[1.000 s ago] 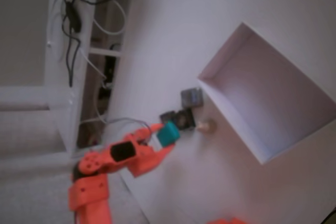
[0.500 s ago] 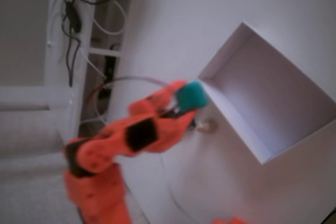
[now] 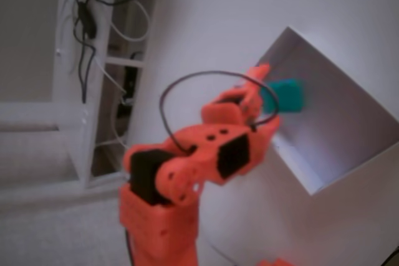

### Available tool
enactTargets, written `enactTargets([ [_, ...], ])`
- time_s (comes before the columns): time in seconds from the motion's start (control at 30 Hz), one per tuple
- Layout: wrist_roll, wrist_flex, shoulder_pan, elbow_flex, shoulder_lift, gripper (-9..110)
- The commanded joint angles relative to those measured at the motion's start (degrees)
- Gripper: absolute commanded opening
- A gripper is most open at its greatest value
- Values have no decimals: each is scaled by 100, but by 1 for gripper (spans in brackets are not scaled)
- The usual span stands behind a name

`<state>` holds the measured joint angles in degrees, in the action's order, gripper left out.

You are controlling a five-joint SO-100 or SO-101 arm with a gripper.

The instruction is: Grasp the green cube and put it in the bin.

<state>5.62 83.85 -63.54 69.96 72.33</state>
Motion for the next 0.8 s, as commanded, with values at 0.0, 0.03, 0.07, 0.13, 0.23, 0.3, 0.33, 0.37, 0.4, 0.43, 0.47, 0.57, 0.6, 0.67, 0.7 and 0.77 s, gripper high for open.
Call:
enactTargets([
  [0.0, -26, 308, 18, -185, 141, 60],
  [0.03, -26, 360, 18, -176, 141, 60],
  [0.07, -26, 457, 26, -149, 149, 60],
  [0.13, -26, 589, 62, -105, 193, 60],
  [0.23, -18, 606, 325, 325, 571, 60],
  [0.3, -18, 527, 712, 809, 1046, 60],
  [0.33, -18, 439, 976, 1090, 1354, 60],
  [0.37, -18, 325, 1248, 1389, 1679, 60],
  [0.4, -18, 185, 1564, 1723, 2057, 60],
  [0.43, -18, 35, 1916, 2057, 2461, 60],
  [0.47, -18, -105, 2303, 2347, 2848, 60],
  [0.57, -35, -659, 3507, 3146, 4043, 60],
  [0.6, -44, -817, 3937, 3375, 4386, 60],
  [0.67, -44, -1046, 4746, 3841, 5027, 60],
  [0.7, -53, -1107, 5150, 4061, 5335, 60],
  [0.77, -62, -1107, 5915, 4509, 5959, 60],
])
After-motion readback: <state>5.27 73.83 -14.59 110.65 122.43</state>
